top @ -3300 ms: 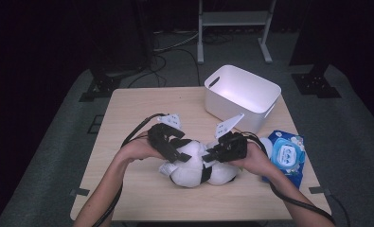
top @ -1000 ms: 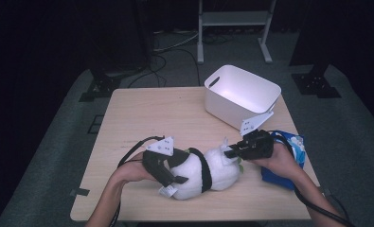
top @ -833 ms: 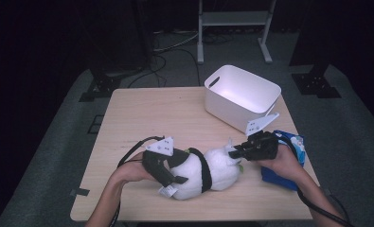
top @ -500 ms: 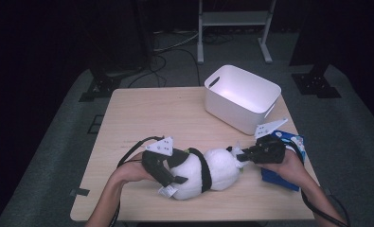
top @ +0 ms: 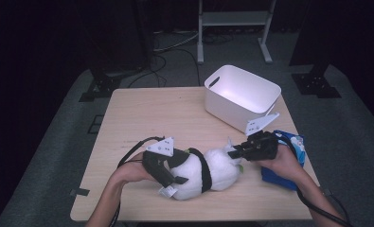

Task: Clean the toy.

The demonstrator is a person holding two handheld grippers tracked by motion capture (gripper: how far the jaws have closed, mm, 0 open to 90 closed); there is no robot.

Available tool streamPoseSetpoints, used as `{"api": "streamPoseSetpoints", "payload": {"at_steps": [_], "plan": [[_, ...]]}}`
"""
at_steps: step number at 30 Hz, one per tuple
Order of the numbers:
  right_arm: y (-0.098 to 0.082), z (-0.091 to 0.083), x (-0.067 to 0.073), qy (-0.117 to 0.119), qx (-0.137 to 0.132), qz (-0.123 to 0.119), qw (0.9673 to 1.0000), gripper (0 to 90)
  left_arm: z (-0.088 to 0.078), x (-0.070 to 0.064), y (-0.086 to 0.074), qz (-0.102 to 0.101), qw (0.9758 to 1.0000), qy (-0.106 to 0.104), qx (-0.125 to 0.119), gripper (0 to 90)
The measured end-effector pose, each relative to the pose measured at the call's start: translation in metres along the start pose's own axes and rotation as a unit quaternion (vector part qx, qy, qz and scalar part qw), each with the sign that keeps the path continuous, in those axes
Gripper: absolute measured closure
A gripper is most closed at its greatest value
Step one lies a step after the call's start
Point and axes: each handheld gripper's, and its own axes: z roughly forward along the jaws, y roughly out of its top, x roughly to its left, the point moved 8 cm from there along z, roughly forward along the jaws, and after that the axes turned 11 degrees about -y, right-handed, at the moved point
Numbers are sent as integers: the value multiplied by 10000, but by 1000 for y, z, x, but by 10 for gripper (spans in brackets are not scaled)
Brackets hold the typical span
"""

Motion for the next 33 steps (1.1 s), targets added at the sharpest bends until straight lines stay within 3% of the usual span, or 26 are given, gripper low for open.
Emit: {"api": "streamPoseSetpoints", "payload": {"at_steps": [8,17,28,33], "plan": [[32,18,25,252,26,-444,9987,780,1,-1,2,27,10000,9,-10,84],[48,49,47,448,308,-882,9946,780,1,-1,2,67,10000,39,12,82],[34,43,44,423,390,-677,9960,782,-4,-4,11,129,9998,39,-145,70],[29,38,45,412,363,-679,9962,782,-14,-5,13,147,9995,181,-196,70]]}}
